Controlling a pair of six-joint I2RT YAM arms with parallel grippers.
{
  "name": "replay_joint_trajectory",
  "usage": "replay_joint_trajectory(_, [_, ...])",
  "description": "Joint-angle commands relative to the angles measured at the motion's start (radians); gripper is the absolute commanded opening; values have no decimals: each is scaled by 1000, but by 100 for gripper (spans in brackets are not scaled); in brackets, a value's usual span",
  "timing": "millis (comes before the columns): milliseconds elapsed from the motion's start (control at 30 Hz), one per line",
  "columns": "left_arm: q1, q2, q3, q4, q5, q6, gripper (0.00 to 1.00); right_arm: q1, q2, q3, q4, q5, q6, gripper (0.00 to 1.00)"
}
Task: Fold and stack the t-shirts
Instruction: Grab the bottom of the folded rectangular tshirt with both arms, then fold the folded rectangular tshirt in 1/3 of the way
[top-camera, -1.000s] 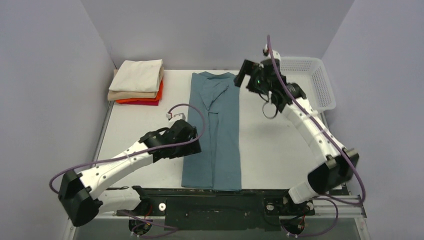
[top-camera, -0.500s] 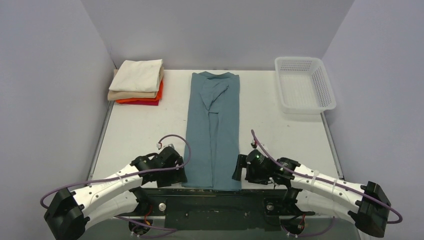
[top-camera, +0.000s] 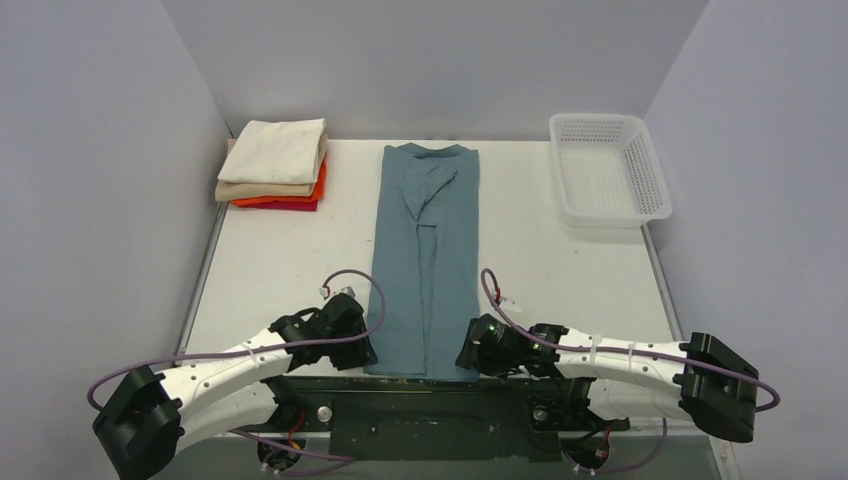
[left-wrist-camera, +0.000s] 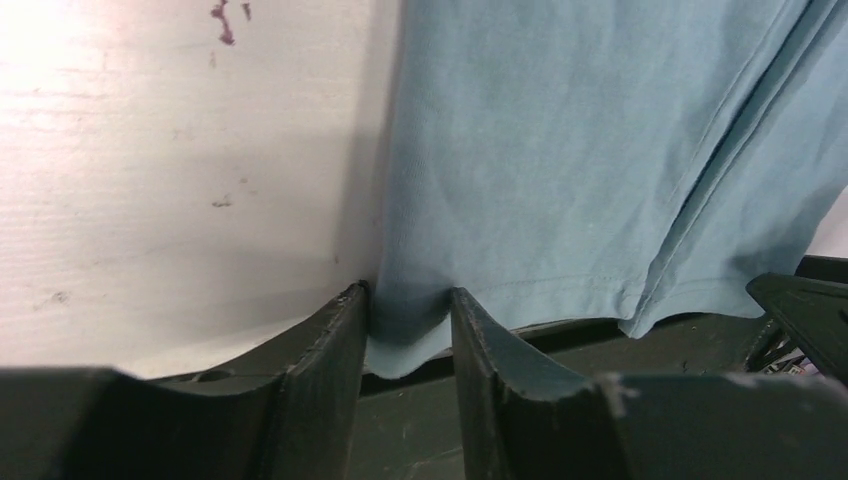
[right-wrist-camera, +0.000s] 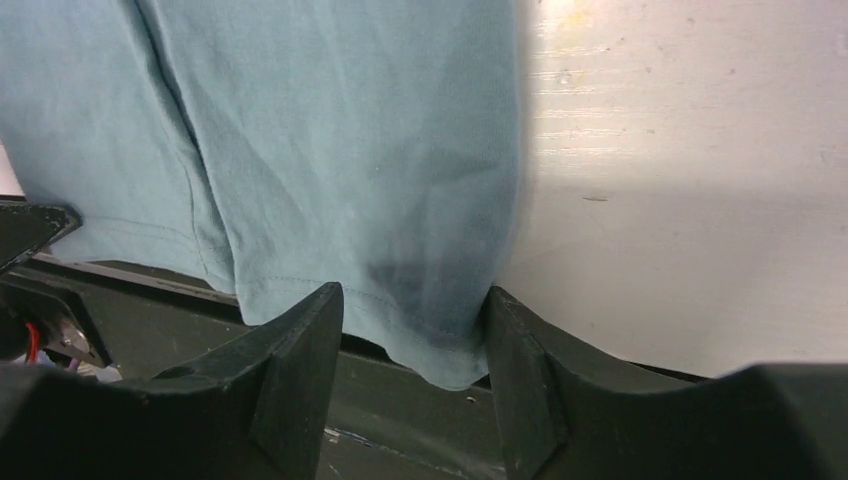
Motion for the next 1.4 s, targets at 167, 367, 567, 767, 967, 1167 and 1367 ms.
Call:
replay_joint_trajectory(167, [-2,49,-32,31,-39,7,0,25,-22,34,-173,97,21,47])
replay_joint_trajectory(367, [-3,-35,-48,22,-11,51,0,44,-35,-16,-21,41,14,13])
replay_joint_trajectory(567, [-9,-161,-74,-65,55,20,0,134,-83,-28,-49,49,88,0])
replay_joint_trajectory(767, [-10,-290,-80,-58,117,3,0,141,-190,-52,-46,58,107,0])
replay_joint_trajectory(967, [6,-248,6,15,43,0,0,60,-206,21,-69,91,14,0])
replay_joint_trajectory(1167, [128,-56,127,145,80,117,0,-123,-149,154,-74,47,-166,0])
replay_joint_trajectory(1367, [256,115,276,212,83,191,0,-277,-8,312,-78,-1,-312,0])
